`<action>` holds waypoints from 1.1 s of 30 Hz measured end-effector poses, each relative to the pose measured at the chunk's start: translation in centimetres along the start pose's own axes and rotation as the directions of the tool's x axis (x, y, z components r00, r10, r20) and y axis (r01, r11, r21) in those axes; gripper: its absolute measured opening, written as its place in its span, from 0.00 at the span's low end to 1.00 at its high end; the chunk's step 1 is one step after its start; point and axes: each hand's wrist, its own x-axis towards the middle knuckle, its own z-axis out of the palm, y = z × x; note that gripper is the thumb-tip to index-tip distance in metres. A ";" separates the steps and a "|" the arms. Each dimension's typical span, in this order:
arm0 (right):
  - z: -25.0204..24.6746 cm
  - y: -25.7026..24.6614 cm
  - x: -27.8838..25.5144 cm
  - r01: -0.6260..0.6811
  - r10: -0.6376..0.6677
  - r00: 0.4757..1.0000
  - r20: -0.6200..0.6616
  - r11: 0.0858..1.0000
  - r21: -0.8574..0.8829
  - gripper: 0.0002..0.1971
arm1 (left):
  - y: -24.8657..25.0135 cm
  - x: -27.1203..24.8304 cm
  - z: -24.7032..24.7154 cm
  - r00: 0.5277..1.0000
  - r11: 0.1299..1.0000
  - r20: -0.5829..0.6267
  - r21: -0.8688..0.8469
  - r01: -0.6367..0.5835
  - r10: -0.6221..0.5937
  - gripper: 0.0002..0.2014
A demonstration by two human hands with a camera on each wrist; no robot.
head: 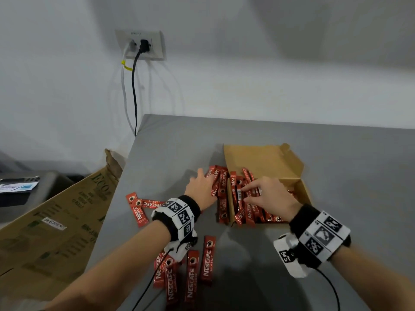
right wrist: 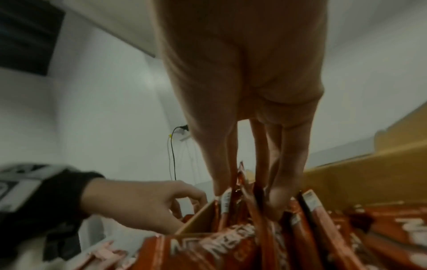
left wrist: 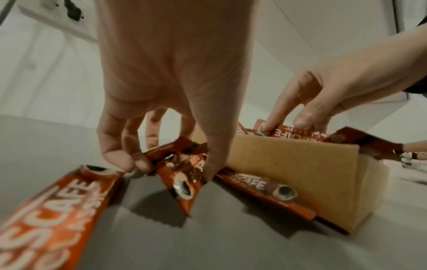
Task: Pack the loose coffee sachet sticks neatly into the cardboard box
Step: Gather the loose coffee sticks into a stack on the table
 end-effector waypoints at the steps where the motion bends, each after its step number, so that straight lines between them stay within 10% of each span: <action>1: 0.1 0.2 0.1 0.001 -0.001 0.999 -0.034 1.000 -0.023 0.14 | 0.0 0.0 0.1 1.000 1.000 -0.004 0.013 0.001 -0.001 0.20; 9: 0.8 -0.9 1.6 0.053 -0.063 0.984 -0.166 0.996 -0.066 0.10 | -0.4 -0.5 -1.6 1.000 0.986 -0.019 -0.166 0.021 -0.024 0.04; 14: 2.2 -2.2 1.7 0.141 -0.108 0.952 -0.288 0.985 0.098 0.15 | -1.0 -1.9 -4.0 0.978 0.954 -0.202 -0.299 -0.018 -0.045 0.10; 22: 0.7 -2.7 0.0 0.336 -0.152 0.895 -0.419 0.849 0.409 0.13 | 5.6 -3.8 -6.4 0.912 0.785 -0.338 -0.488 -0.382 0.234 0.05; 33: 2.5 3.9 -0.8 -0.081 0.122 0.937 -0.329 0.987 0.136 0.07 | 8.6 -3.1 -1.5 0.931 0.896 -0.202 -0.272 -0.352 0.304 0.09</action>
